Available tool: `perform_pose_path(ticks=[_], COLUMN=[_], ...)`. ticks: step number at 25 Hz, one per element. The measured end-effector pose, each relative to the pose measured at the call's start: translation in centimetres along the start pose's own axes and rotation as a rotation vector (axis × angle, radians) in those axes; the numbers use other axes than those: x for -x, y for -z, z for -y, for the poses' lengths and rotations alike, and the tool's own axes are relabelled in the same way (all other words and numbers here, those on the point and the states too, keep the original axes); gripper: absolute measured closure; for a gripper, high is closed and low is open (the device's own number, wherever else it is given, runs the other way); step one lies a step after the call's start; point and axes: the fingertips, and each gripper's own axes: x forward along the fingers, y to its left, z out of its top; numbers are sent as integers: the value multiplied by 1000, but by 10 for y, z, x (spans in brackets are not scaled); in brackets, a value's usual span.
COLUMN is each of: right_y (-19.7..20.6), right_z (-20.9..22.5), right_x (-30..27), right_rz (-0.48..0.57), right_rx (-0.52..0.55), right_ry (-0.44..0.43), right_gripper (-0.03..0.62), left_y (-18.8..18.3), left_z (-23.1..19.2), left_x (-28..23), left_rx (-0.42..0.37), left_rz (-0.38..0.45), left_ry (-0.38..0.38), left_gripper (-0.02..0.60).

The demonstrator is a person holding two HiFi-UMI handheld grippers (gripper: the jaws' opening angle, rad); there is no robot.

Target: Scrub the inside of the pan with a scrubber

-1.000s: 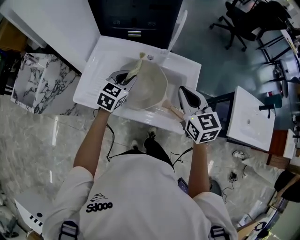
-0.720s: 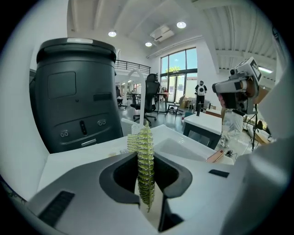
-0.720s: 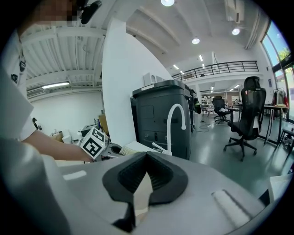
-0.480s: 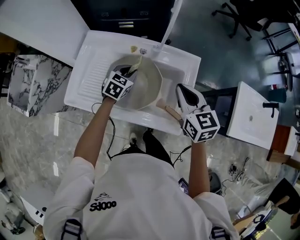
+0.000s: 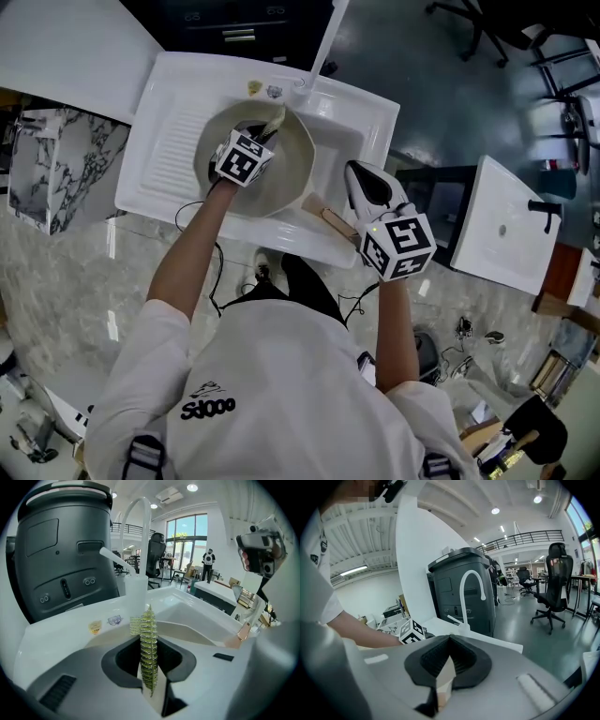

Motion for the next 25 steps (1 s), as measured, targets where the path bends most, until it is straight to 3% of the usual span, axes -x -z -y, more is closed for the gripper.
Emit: perform_pose_path(ticks=[7, 12, 17, 25], right_y=[7, 11, 13, 19], right_z=[15, 22, 25, 27], right_x=[-2, -3, -4, -4], right_rz=[-20, -27, -35, -47], right_rx=[-20, -41, -45, -56], right_ry=[12, 22, 26, 27], right_gripper=[586, 586, 586, 586], left_y=[-1, -3, -3, -2], left_z=[15, 25, 36, 50], left_x=[-26, -38, -51, -55], left_rx=[-26, 34, -25, -16], left_rz=[-10, 5, -9, -15], left_ry=[47, 109, 120, 166], left_gripper=[512, 512, 512, 512])
